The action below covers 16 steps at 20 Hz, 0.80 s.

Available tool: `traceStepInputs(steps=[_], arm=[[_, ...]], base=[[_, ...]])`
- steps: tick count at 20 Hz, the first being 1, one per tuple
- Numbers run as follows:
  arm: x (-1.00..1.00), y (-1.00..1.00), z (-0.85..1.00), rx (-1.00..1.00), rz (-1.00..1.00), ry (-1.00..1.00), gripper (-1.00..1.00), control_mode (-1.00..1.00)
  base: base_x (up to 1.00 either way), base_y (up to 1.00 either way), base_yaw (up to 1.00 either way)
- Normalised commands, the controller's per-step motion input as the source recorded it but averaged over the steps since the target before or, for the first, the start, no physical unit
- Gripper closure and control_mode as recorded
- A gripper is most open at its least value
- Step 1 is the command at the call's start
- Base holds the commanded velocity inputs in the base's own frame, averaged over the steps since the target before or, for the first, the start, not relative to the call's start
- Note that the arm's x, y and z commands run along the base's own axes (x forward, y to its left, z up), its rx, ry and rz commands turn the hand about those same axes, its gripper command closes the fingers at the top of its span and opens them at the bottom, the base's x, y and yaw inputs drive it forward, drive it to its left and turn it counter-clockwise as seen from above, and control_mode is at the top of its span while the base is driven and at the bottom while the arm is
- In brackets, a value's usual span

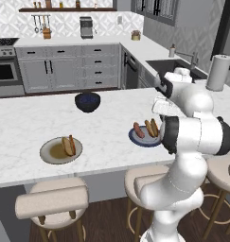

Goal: Place one bun and one sausage from the bowl on each plate.

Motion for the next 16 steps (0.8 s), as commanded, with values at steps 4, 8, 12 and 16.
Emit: traceStepInputs(steps=[4, 8, 12, 16], arm=[[0.03, 1.00, 0.07, -0.03, 0.20, -0.01, 1.00, -1.00], [0.03, 1.00, 0.00, 0.00, 0.23, 0.00, 1.00, -1.00], [0.19, 1.00, 0.00, 0.00, 0.24, 0.00, 1.00, -1.00], [0.18, 1.00, 0.00, 0.00, 0.18, 0.00, 1.00, -1.00]], base=[[0.00, 0.00, 0.00], [0.00, 0.00, 0.00], [0.00, 0.00, 0.00], [0.00, 0.00, 0.00]])
